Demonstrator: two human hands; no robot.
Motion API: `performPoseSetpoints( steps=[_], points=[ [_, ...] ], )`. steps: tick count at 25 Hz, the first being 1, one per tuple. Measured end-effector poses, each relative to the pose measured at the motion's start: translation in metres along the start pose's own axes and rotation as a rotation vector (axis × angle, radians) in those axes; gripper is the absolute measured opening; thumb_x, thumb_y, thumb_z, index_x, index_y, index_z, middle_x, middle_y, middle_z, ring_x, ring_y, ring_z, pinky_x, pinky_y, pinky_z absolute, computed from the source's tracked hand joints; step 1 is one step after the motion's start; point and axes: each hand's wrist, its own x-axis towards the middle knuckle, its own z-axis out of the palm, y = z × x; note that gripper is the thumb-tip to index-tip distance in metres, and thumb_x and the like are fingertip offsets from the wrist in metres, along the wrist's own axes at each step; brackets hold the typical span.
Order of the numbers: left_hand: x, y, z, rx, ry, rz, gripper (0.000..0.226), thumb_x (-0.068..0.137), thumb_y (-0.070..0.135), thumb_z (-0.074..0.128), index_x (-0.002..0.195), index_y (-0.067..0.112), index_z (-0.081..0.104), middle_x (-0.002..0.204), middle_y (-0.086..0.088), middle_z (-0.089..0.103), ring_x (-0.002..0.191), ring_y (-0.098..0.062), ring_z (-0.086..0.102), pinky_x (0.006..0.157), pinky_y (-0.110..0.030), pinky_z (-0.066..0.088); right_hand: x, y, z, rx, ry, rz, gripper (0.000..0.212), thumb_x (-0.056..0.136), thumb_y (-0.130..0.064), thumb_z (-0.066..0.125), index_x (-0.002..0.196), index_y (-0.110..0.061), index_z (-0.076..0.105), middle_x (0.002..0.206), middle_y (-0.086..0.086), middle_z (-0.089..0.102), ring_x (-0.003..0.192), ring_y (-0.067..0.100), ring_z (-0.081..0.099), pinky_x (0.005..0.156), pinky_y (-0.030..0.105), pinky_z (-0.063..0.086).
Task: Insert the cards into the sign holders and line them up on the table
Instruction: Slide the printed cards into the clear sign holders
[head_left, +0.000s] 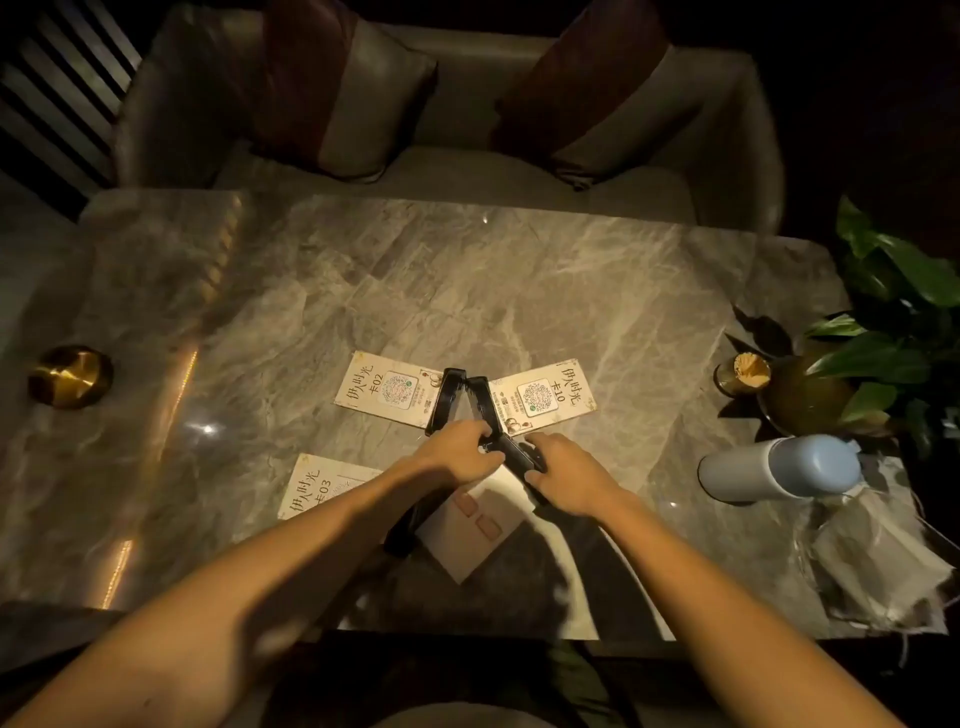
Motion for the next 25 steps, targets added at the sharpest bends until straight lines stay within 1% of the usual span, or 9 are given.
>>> performPoseSetpoints(
  steps=[4,5,7,9,13,16,19,22,25],
  points=[
    [0.006,-0.014,0.021,0.042,-0.099,-0.151,0.056,0.089,0.042,0.062,0.136,0.013,0.054,0.134,-0.009,0.061,0.111,-0.022,0.06,0.082,-0.025,0.046,-0.005,0.011,0.017,-0.037,-0.008,0.129,0.035,0.095,-0.021,0.058,0.129,-0.012,0.057,0.116,0.016,0.066,0.101,0.033,0.064,0.083,0.041,0.053],
    [0.007,-0.017,0.027,0.05,-0.121,-0.176,0.056,0.091,0.042,0.062,0.138,0.013,0.052,0.135,-0.007,0.059,0.108,-0.02,0.059,0.08,-0.023,0.047,-0.005,0.013,0.021,-0.017,-0.012,0.137,0.035,0.095,-0.021,0.058,0.129,-0.011,0.057,0.116,0.016,0.066,0.102,0.032,0.064,0.081,0.039,0.052],
    [0.006,-0.021,0.035,0.034,-0.125,-0.168,0.05,0.094,0.039,0.062,0.136,0.014,0.051,0.128,-0.006,0.06,0.095,-0.013,0.056,0.064,-0.014,0.043,-0.005,0.015,0.024,0.02,-0.007,0.126,0.036,0.097,-0.02,0.058,0.131,-0.011,0.056,0.118,0.016,0.065,0.104,0.031,0.063,0.077,0.035,0.046],
    [0.005,-0.024,0.04,0.003,-0.095,-0.151,0.043,0.095,0.033,0.062,0.132,0.015,0.052,0.12,-0.005,0.06,0.093,-0.013,0.055,0.058,-0.014,0.041,-0.006,0.016,0.026,0.072,0.008,0.116,0.035,0.097,-0.018,0.058,0.132,-0.011,0.058,0.121,0.014,0.066,0.107,0.029,0.063,0.078,0.033,0.044],
    [0.01,-0.018,0.039,-0.124,-0.124,-0.188,0.012,0.093,0.023,0.058,0.097,0.013,0.064,0.097,-0.007,0.063,0.085,-0.015,0.059,0.065,-0.021,0.045,-0.02,0.026,0.031,0.249,0.104,0.188,0.027,0.097,-0.012,0.053,0.12,-0.018,0.065,0.114,0.007,0.071,0.105,0.026,0.066,0.088,0.037,0.052],
    [0.003,-0.007,0.035,-0.226,-0.114,-0.185,0.027,0.093,0.017,0.056,0.066,0.014,0.054,0.065,-0.002,0.048,0.064,-0.012,0.048,0.057,-0.022,0.038,-0.034,0.033,0.027,0.318,0.114,0.201,0.036,0.1,-0.011,0.048,0.134,-0.017,0.059,0.128,0.007,0.068,0.117,0.027,0.063,0.099,0.037,0.048],
    [0.003,0.005,0.034,-0.326,-0.111,-0.245,0.04,0.094,0.014,0.057,0.054,0.016,0.049,0.054,0.002,0.042,0.055,-0.012,0.043,0.054,-0.025,0.037,-0.044,0.038,0.016,0.344,0.151,0.173,0.053,0.095,0.002,0.045,0.144,-0.018,0.051,0.136,0.01,0.063,0.122,0.027,0.059,0.105,0.035,0.043],
    [0.012,0.015,0.033,-0.406,-0.043,-0.379,0.027,0.095,0.018,0.062,0.07,0.009,0.062,0.065,-0.003,0.06,0.06,-0.013,0.058,0.055,-0.026,0.047,-0.053,0.05,0.008,0.35,0.186,0.163,0.065,0.088,0.01,0.046,0.147,-0.017,0.05,0.141,0.01,0.057,0.129,0.025,0.053,0.109,0.032,0.04],
    [0.022,0.018,0.036,-0.558,-0.054,-0.461,0.016,0.096,0.016,0.064,0.096,0.001,0.068,0.087,-0.01,0.074,0.071,-0.015,0.07,0.063,-0.025,0.059,-0.063,0.062,0.01,0.318,0.147,0.151,0.06,0.092,0.002,0.055,0.146,-0.024,0.05,0.139,0.006,0.055,0.129,0.022,0.052,0.111,0.035,0.043]
  ],
)
